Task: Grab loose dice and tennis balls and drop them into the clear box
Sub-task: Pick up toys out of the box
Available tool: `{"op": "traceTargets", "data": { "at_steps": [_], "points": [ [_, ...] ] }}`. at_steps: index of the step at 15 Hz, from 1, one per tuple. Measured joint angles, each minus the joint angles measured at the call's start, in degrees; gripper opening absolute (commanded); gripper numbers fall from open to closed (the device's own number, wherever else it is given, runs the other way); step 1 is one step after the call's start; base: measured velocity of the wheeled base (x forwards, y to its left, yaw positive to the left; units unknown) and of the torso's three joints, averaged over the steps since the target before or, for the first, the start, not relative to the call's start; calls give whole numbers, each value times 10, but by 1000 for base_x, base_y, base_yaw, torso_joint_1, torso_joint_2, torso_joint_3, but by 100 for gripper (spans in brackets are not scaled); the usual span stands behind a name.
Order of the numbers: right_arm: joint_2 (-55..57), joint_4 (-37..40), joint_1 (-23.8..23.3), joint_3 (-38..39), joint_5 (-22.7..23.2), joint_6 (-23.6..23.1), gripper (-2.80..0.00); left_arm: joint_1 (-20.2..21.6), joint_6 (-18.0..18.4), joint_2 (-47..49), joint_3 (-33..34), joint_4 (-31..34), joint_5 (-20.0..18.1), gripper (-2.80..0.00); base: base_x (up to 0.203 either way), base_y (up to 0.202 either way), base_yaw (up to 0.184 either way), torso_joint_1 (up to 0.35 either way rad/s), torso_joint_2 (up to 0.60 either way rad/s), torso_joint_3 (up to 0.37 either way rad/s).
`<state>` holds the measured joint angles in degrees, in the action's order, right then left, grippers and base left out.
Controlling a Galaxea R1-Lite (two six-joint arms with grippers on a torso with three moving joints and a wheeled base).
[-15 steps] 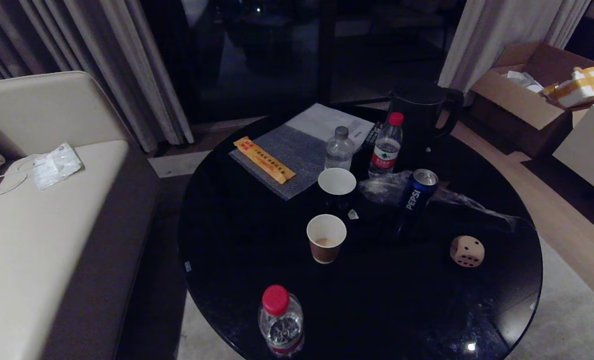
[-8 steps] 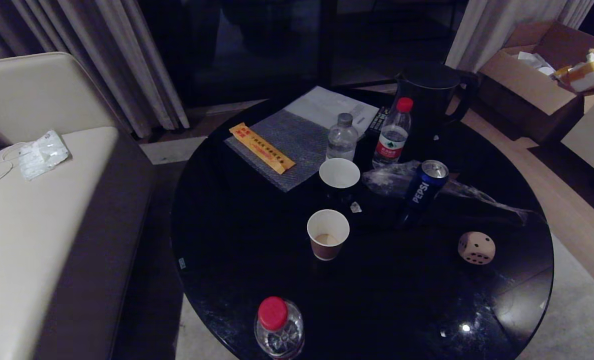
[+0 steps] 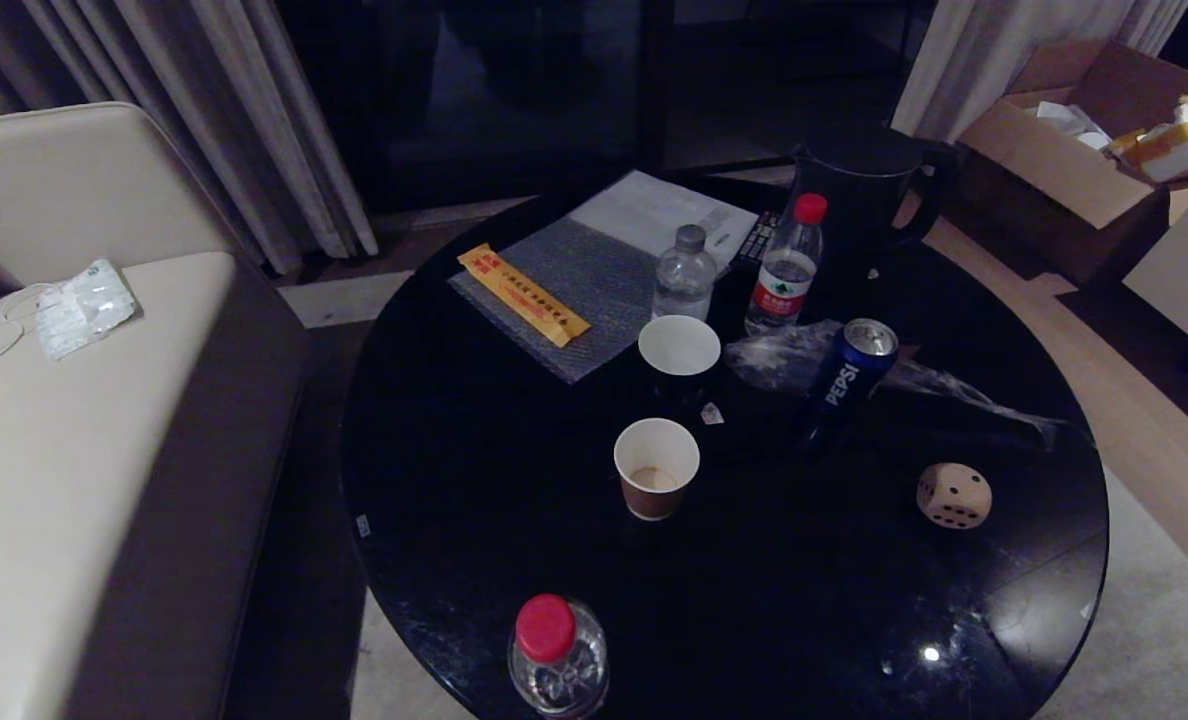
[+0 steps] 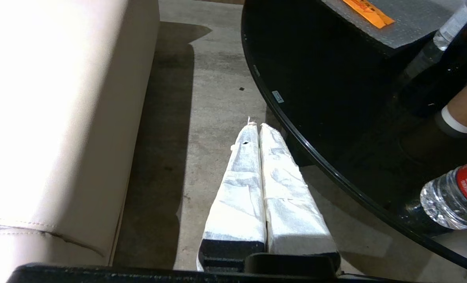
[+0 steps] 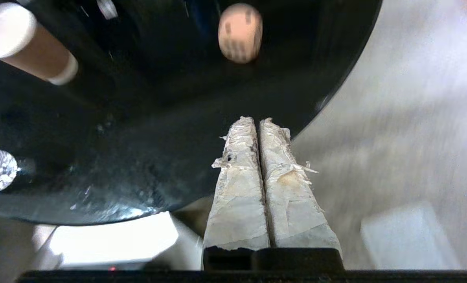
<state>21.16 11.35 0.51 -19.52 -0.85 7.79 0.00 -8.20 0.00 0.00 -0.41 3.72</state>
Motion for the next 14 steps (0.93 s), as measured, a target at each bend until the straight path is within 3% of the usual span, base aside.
{"op": "traceTargets", "data": {
  "at_steps": [3,7,8,10,14],
  "points": [
    [163,-17,5,-43,8,31,-280,0,0,0,0,0,0,-280,0,0,0,0,0,0],
    [380,-147,11,-54,12,70,-280,0,0,0,0,0,0,-280,0,0,0,0,0,0],
    [427,-185,11,-55,13,77,0,0,0,0,0,0,0,-280,0,0,0,0,0,0],
    [501,-235,12,-65,14,89,0,0,0,0,0,0,0,-280,0,0,0,0,0,0],
    [617,-255,30,-141,14,129,0,0,0,0,0,0,0,-280,0,0,0,0,0,0]
  ]
}}
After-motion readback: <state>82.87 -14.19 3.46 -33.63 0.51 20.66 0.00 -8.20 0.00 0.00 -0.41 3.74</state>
